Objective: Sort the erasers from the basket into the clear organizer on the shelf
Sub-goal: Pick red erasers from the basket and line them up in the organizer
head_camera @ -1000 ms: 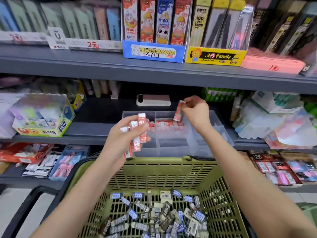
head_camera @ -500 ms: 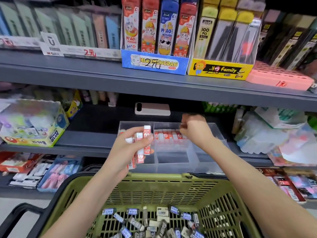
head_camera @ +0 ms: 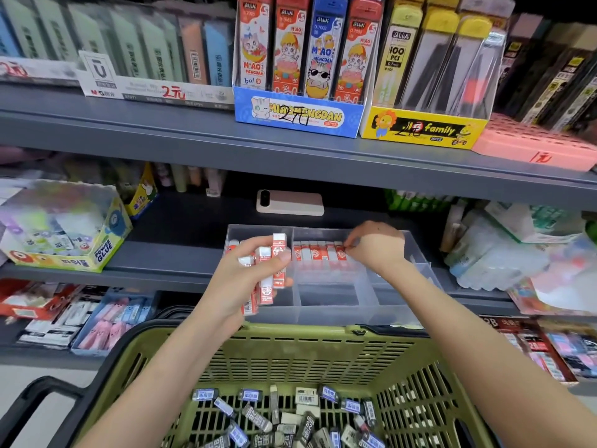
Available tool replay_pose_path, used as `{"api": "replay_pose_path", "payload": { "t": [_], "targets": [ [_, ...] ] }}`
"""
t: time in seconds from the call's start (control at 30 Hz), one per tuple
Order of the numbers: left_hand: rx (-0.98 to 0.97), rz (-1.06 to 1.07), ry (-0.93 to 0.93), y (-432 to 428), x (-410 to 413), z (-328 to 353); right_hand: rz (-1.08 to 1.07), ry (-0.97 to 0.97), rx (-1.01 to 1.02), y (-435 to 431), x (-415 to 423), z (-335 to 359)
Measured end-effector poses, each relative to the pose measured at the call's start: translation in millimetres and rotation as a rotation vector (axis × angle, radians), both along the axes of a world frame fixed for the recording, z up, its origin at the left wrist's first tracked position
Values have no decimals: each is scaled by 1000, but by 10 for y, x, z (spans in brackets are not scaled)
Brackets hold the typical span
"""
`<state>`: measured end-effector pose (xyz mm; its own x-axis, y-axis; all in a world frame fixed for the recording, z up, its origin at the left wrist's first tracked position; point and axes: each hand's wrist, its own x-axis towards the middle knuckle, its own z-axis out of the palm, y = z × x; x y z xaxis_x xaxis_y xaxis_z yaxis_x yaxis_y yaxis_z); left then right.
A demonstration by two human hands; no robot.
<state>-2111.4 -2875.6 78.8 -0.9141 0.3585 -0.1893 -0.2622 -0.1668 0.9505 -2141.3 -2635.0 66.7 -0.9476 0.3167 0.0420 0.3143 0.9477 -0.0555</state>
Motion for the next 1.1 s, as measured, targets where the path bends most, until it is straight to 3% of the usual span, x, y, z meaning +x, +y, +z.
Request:
{"api": "replay_pose_path", "payload": {
  "t": [0.13,0.17,0.23,0.3,0.4,0.5,0.6,0.7,0.87,0.97,1.1],
  "targets": [
    [11,-16,1,-28,-18,4,-17,234,-65,-144,151,126],
    [11,-18,6,-29,-20,-2,40,302,-259,-217,215,184],
    [-8,-21,20,-25,-23,-21,179,269,-888,-438,358,372],
    [-30,-33,53,-10,-33,-39,267,135,-1206,-640,461,469],
    [-92,-77,164,14,-44,-52,293,45,-1248,-759,482,482],
    [-89,-35,164,-5,-66,-15,182,171,-1362,-628,346,517],
    [-36,118,86,-66,-138,39,-72,408,-1218,-384,95,481],
    [14,193,-67,-103,-200,66,-58,226,-907,-395,-90,324],
    [212,264,-400,-104,-223,61,-17,-11,-656,-636,-249,200],
    [226,265,-426,-108,-233,51,-25,-49,-602,-704,-278,176],
    [175,244,-385,-101,-255,40,-46,50,-615,-722,-218,78]
  ]
}}
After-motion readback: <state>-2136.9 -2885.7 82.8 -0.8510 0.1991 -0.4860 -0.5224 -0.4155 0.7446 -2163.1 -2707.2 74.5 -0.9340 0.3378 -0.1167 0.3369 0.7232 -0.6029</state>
